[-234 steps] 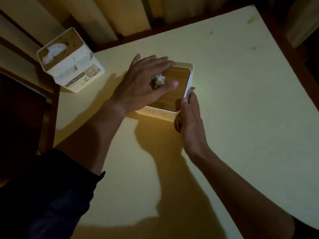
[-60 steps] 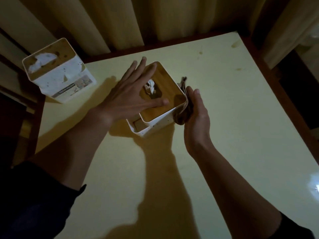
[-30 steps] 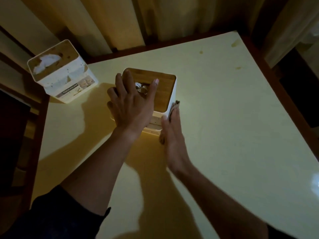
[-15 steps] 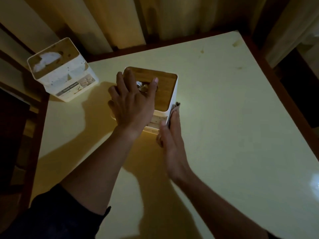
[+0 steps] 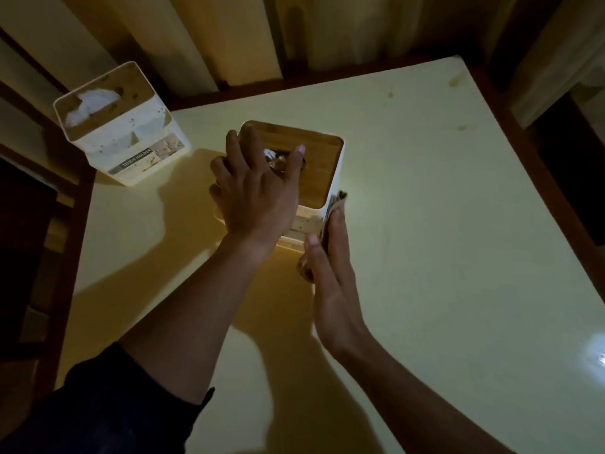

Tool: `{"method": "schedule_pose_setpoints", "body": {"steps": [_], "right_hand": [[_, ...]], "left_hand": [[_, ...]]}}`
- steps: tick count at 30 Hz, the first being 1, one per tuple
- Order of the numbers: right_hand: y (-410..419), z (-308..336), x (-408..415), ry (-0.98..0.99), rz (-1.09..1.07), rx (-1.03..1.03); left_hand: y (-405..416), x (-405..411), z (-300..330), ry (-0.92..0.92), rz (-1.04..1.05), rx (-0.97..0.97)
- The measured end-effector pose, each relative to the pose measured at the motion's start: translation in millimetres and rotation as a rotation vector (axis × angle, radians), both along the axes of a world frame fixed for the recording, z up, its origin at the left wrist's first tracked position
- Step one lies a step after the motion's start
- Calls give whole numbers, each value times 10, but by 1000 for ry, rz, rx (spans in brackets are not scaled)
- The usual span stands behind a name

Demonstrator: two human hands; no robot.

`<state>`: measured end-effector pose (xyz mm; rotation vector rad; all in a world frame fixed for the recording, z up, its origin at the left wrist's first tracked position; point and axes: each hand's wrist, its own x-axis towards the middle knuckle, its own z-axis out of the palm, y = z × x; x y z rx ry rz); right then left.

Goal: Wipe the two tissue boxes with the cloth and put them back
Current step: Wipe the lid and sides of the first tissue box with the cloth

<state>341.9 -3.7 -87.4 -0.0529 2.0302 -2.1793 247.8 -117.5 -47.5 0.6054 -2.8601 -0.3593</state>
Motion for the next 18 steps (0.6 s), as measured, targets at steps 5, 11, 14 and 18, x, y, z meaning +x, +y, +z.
{"method": "schedule_pose_setpoints", "body": {"steps": [5, 11, 14, 18], "right_hand": [[121, 100, -647, -140, 3, 10], [43, 252, -326, 44, -29, -72], [20, 40, 21, 33, 10, -19], [63, 0, -306, -125, -5, 48]], "left_hand": [[-7, -18, -17, -20, 8, 5], [-10, -43, -14, -25, 18, 53], [-10, -29, -25, -3, 11, 28], [-18, -23, -35, -5, 9, 18]]}}
